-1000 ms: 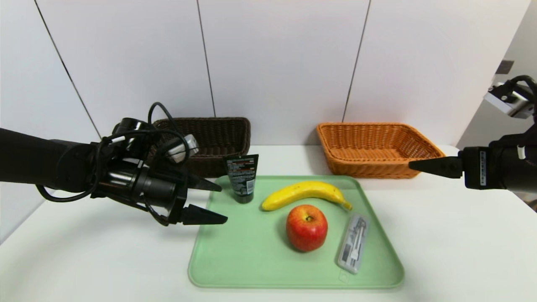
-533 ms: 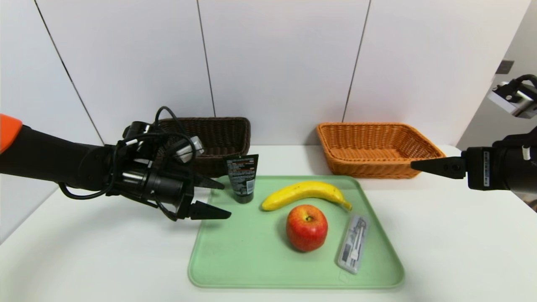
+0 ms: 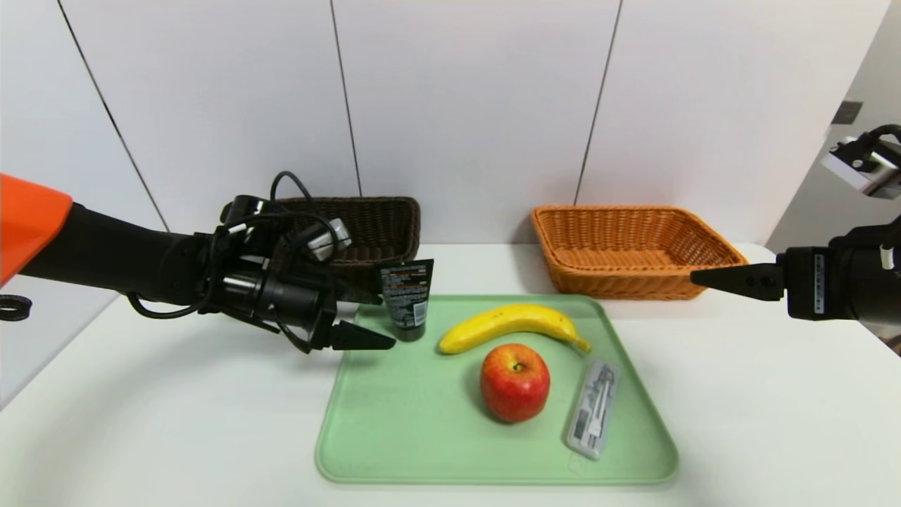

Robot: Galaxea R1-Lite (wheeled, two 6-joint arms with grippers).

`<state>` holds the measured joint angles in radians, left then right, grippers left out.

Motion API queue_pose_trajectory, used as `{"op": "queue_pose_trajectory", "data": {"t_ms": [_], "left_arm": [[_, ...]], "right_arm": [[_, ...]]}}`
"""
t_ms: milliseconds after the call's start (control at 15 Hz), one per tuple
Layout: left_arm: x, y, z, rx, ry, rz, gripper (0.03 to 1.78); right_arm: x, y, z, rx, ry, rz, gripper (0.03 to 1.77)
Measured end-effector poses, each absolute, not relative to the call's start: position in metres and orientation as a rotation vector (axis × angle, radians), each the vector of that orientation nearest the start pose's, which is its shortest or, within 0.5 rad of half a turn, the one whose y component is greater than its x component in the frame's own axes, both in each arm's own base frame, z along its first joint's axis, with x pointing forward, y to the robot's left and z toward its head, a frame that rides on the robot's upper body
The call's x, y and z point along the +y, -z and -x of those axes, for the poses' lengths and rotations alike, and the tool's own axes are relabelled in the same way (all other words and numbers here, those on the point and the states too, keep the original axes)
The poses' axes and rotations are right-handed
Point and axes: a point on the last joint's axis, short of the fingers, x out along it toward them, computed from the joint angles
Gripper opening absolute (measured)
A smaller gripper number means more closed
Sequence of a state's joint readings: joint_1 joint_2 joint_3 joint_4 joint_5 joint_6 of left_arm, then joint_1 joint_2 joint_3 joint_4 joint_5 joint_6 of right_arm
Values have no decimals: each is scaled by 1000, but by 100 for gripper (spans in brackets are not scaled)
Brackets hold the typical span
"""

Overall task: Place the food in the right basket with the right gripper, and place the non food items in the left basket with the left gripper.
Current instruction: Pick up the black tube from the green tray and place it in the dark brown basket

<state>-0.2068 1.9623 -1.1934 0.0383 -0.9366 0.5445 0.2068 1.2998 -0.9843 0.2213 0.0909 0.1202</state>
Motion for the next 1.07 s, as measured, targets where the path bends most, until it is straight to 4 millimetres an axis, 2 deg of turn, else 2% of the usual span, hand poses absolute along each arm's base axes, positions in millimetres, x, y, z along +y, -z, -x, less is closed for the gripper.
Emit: {"op": "queue_pose_trajectory", "data": {"t_ms": [400,1067], "left_arm": [[-96,-144,-355,462,1248,-160,169],[-128,-139,-364,450,1319,-182,169]], "right_arm": [[43,-254,-193,556,-257,-86,171],[42,-254,-193,556,-250,-87,171]]}}
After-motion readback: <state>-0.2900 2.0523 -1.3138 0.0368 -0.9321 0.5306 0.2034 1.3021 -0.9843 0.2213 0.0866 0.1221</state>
